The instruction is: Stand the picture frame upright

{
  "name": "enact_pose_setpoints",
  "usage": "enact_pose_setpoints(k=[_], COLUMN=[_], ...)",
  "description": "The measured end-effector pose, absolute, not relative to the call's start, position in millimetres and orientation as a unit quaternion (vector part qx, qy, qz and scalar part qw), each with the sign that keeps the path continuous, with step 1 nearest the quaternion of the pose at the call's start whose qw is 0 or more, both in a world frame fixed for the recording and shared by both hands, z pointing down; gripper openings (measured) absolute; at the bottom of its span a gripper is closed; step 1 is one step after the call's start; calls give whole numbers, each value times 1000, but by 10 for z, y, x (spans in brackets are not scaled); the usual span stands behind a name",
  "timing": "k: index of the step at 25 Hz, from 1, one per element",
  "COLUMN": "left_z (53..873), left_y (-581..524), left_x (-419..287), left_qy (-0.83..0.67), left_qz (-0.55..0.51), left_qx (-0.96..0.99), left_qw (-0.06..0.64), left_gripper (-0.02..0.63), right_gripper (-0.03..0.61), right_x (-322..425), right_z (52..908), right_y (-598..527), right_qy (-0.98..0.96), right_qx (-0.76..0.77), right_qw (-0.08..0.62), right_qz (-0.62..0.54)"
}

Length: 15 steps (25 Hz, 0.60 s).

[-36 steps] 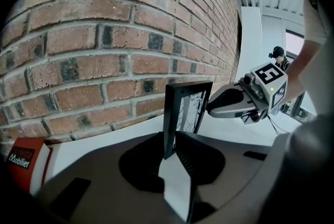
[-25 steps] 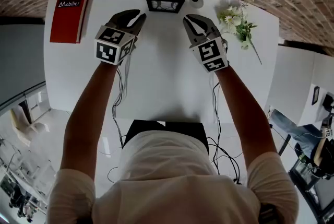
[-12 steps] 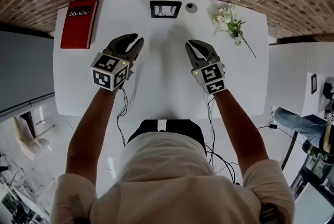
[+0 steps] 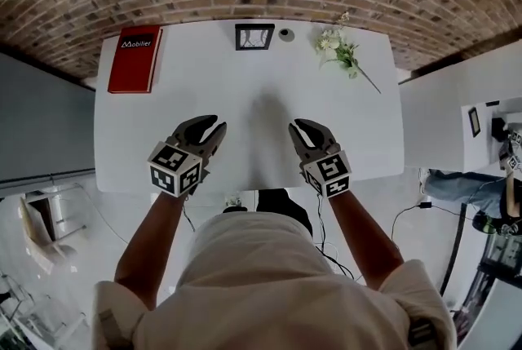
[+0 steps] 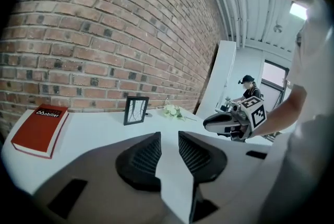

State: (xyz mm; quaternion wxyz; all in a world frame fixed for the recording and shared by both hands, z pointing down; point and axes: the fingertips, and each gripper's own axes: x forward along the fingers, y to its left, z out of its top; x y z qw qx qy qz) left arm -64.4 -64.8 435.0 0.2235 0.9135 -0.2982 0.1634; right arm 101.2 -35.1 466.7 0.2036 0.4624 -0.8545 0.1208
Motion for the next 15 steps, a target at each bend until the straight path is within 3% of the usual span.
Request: enact_pose_setpoints(k=[15], left_z=[4085], left_y=[427], left_x=[-1026], left_qy=[-257], left_qz=[169], left_qx=[925], left_qw=[224], left_gripper=[94], right_gripper=[50], right_x=[651], right_z=[4275], right_y=[685], right_qy=[-845], right_qx=[490], right_qw=[169], right_qz=[133])
